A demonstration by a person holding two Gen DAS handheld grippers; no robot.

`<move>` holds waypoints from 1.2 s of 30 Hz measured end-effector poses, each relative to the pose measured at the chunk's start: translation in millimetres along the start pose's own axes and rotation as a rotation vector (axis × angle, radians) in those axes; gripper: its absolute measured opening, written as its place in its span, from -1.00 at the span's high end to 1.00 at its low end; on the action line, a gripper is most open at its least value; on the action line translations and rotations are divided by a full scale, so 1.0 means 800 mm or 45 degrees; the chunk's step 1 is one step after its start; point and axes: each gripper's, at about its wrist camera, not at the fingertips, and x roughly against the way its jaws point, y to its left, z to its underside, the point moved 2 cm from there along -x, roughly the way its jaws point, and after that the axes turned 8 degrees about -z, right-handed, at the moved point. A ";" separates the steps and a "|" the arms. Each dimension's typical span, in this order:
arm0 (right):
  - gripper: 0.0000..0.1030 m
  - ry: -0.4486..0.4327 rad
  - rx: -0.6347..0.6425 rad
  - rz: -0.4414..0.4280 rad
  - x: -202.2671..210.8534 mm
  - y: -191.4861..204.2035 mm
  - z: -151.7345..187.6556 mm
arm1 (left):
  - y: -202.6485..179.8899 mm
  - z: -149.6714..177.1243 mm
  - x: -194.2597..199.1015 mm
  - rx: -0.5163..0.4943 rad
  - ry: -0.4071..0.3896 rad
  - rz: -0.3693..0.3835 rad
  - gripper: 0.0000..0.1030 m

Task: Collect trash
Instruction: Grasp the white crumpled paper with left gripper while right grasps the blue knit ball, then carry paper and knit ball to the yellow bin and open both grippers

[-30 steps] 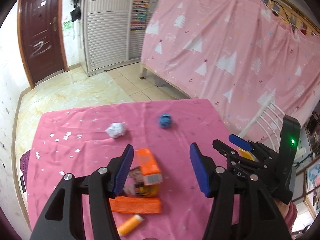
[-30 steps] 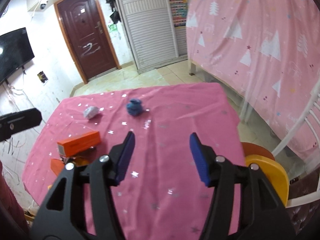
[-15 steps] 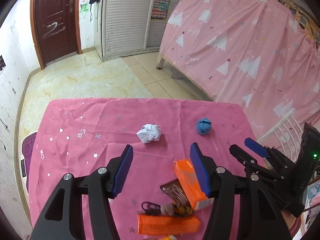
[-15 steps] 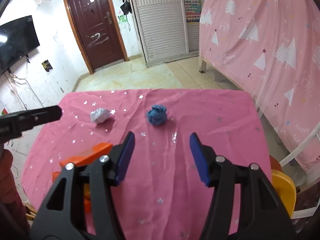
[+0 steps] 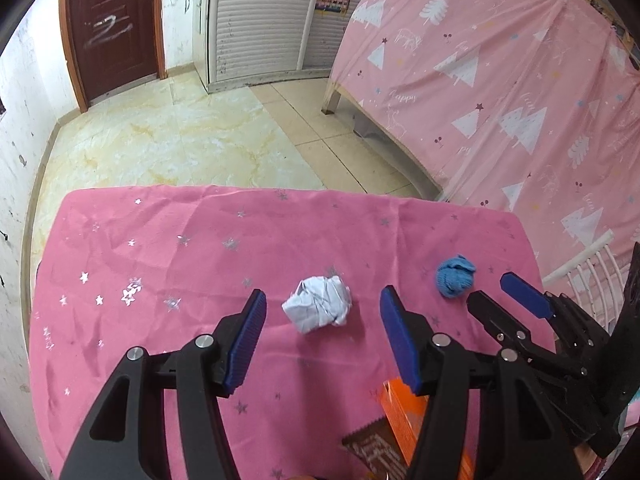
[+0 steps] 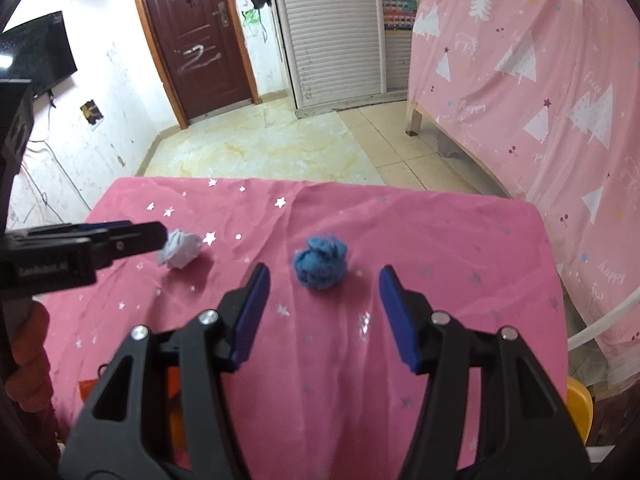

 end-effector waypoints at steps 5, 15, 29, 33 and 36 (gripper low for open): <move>-0.06 0.035 0.016 0.001 -0.020 0.001 -0.007 | 0.004 -0.004 -0.017 0.005 0.030 -0.009 -0.04; -0.17 0.075 0.019 0.024 -0.043 -0.002 -0.018 | 0.002 -0.006 -0.035 -0.016 0.051 -0.037 -0.04; 0.44 0.091 0.024 0.125 -0.058 -0.007 -0.015 | -0.005 -0.005 -0.045 -0.067 0.047 -0.102 0.48; 0.44 0.063 0.010 0.124 -0.049 -0.009 -0.013 | -0.002 0.000 -0.038 -0.051 0.043 -0.095 0.48; 0.44 0.033 0.003 0.116 -0.036 -0.007 -0.011 | -0.002 0.005 -0.018 -0.045 0.008 -0.111 0.48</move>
